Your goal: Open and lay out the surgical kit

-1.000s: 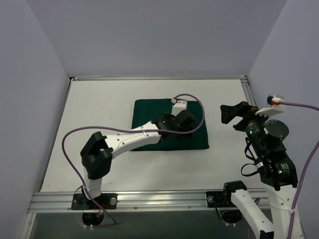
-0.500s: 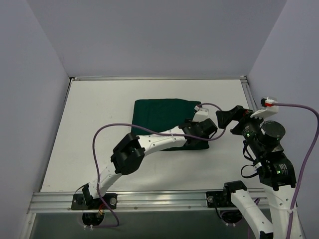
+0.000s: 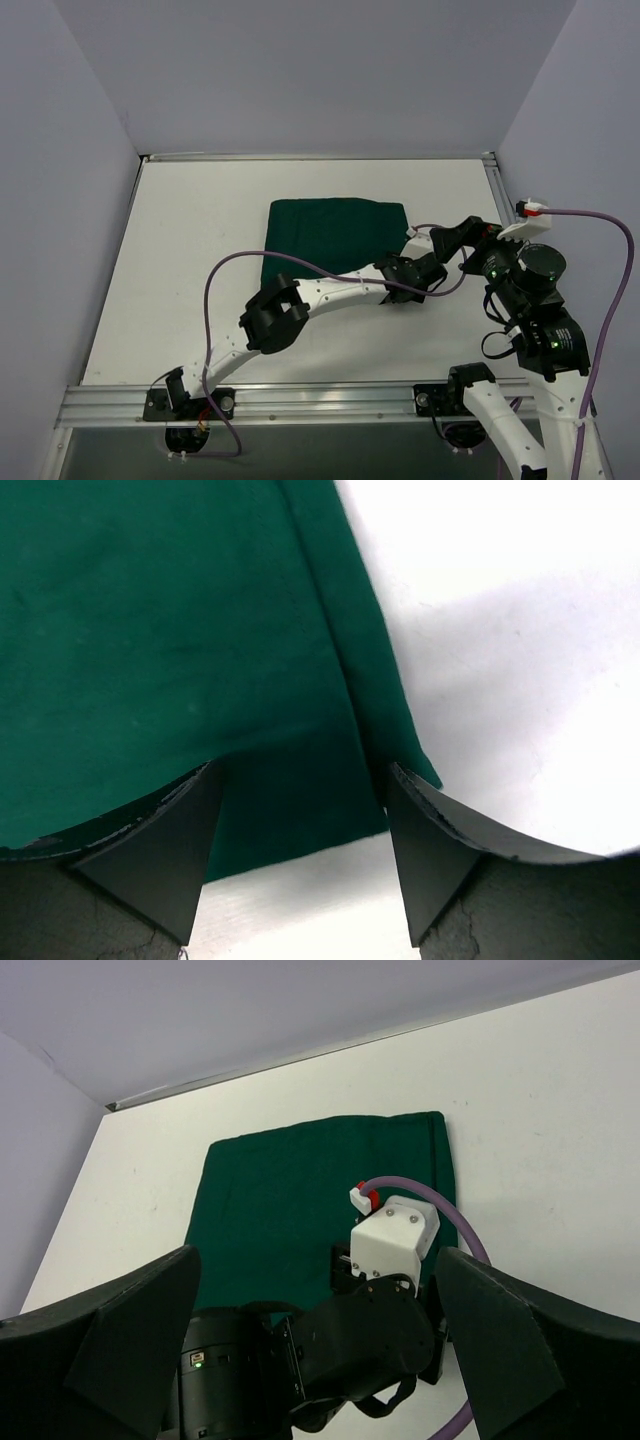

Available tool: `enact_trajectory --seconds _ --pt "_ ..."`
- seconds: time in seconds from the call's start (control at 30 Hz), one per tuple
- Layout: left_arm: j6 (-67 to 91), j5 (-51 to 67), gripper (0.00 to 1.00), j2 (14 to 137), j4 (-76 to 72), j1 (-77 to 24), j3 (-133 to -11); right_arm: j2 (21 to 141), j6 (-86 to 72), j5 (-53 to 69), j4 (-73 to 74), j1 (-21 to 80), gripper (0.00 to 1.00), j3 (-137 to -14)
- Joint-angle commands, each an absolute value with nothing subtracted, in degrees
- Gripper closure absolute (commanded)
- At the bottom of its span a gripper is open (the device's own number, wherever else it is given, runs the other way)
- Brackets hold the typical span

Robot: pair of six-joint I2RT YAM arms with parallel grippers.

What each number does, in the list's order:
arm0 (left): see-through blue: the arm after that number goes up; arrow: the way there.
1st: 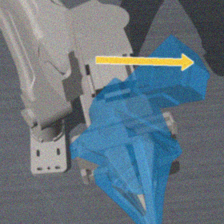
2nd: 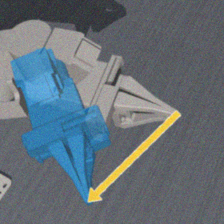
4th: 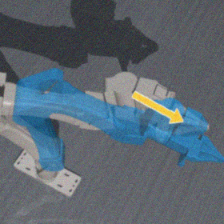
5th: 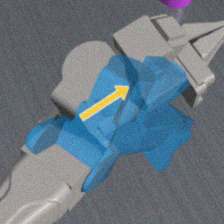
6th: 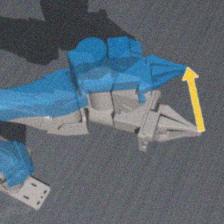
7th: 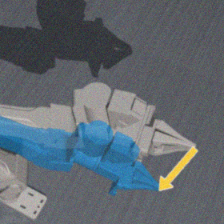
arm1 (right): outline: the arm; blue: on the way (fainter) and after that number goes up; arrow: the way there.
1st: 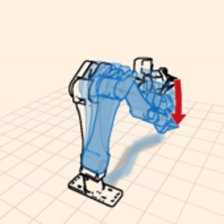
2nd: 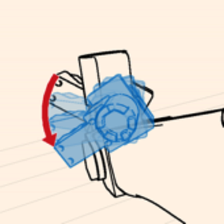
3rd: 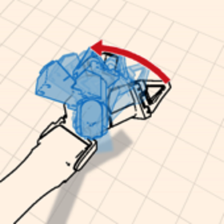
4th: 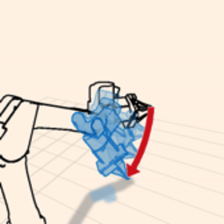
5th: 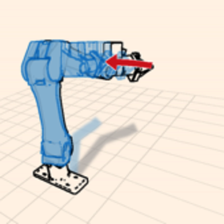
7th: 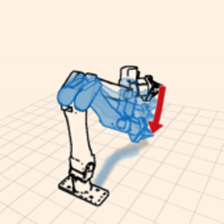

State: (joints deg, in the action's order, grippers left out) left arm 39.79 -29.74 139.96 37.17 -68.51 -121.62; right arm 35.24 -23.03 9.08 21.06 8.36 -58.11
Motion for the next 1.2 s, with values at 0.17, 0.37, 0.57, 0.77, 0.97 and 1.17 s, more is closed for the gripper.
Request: enact_trajectory --seconds 0.17,0.37,0.57,0.77,0.97,1.17 --pt "38.1 -28.8 0.26 141.4 37.6 -69.6 -125.2 35.4 -22.5 10.2 19.8 8.9 0.00 -57.7" --pt "37.7 -31.0 0.33 143.6 40.2 -69.5 -127.3 35.2 -22.4 10.1 20.1 8.9 0.00 -57.7" --pt "37.8 -31.7 0.45 144.1 40.9 -69.4 -127.4 35.2 -22.5 10.5 20.1 8.9 0.00 -57.5" --pt "37.8 -30.9 0.68 143.8 41.0 -69.4 -127.3 35.0 -22.4 10.3 20.2 8.9 0.00 -57.7" --pt "37.4 -30.9 0.90 140.5 40.2 -69.4 -126.5 34.9 -22.1 10.0 20.8 8.9 0.00 -58.8" --pt "36.0 -33.3 0.98 135.3 39.9 -69.2 -124.8 34.7 -21.4 9.6 21.8 8.9 0.01 -60.2"
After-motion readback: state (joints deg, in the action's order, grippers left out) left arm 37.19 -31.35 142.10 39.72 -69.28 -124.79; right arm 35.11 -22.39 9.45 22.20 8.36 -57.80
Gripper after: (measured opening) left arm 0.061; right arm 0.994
